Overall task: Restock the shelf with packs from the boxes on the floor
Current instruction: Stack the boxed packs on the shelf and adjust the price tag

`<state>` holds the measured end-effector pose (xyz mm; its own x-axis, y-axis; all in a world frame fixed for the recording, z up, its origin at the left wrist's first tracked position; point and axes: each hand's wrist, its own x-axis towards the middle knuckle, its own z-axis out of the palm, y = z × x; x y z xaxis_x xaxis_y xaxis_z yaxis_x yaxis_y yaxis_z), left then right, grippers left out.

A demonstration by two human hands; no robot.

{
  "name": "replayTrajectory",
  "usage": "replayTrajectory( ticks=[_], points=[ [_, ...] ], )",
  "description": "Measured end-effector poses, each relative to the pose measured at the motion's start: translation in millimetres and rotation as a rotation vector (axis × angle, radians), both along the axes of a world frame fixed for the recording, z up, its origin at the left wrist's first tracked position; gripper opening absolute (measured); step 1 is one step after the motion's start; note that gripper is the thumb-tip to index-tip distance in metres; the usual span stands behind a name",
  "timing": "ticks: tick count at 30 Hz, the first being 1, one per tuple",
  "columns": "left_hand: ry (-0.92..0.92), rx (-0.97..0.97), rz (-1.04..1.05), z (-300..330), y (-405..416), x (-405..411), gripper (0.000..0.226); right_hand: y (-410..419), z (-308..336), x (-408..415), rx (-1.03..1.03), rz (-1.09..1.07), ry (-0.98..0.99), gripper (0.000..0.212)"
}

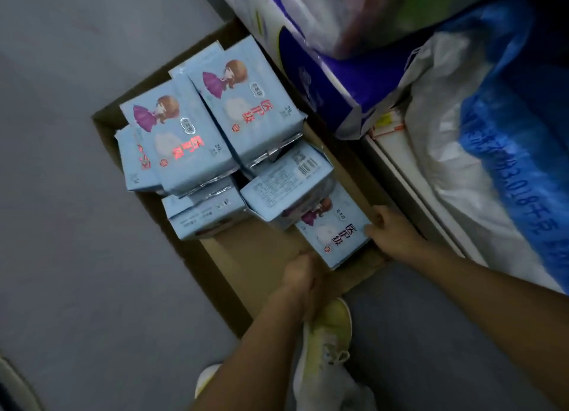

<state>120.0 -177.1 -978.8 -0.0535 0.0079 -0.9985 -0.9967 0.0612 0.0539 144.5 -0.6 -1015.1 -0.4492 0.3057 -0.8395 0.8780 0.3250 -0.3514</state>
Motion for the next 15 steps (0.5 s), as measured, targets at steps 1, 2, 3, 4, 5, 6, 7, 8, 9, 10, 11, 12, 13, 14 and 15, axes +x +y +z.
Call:
replayTrajectory(
  ticks=[1, 2, 3, 4, 5, 6, 7, 8, 9, 10, 11, 12, 13, 14, 15],
  points=[
    [-0.010, 0.002, -0.001, -11, 4, 3, 0.017, -1, -10, 1, 0.002, 0.005, -0.012, 0.050],
    [-0.004, -0.005, -0.027, -17, 7, 3, 0.019, -2, -18, 1, -0.011, -0.007, -0.028, 0.046],
    [-0.011, 0.000, -0.039, -23, 10, 2, 0.024, -3, -25, 2, -0.039, -0.038, -0.053, 0.044],
    [-0.015, 0.003, -0.035, -29, 13, 2, 0.028, -4, -32, 4, -0.072, -0.067, -0.078, 0.041],
    [-0.020, 0.013, -0.028, -30, 14, 1, 0.030, -6, -37, 5, -0.099, -0.093, -0.096, 0.039],
    [-0.025, 0.004, -0.030, -29, 15, 0, 0.029, -7, -39, 5, -0.117, -0.123, -0.109, 0.036],
    [-0.027, -0.012, -0.041, -28, 14, -1, 0.030, -9, -39, 5, -0.126, -0.160, -0.113, 0.035],
    [-0.015, -0.017, -0.044, -27, 13, -2, 0.031, -11, -39, 6, -0.118, -0.186, -0.105, 0.035],
    [0.002, -0.027, -0.045, -25, 12, -2, 0.032, -12, -37, 8, -0.098, -0.204, -0.088, 0.034],
    [0.028, -0.042, -0.054, -20, 11, -1, 0.033, -13, -34, 9, -0.067, -0.215, -0.067, 0.032],
    [0.049, -0.059, -0.061, -13, 10, -1, 0.034, -15, -29, 10, -0.041, -0.221, -0.042, 0.030],
    [0.051, -0.063, -0.067, -5, 9, -2, 0.034, -17, -21, 10, -0.018, -0.220, -0.021, 0.027],
    [0.051, -0.057, -0.062, 4, 9, -2, 0.035, -19, -13, 10, 0.000, -0.212, -0.005, 0.025],
    [0.048, -0.049, -0.061, 16, 8, -4, 0.035, -21, -4, 11, 0.017, -0.202, 0.010, 0.024],
    [0.039, -0.038, -0.073, 28, 7, -6, 0.035, -23, 5, 11, 0.027, -0.189, 0.021, 0.023]
  ],
)
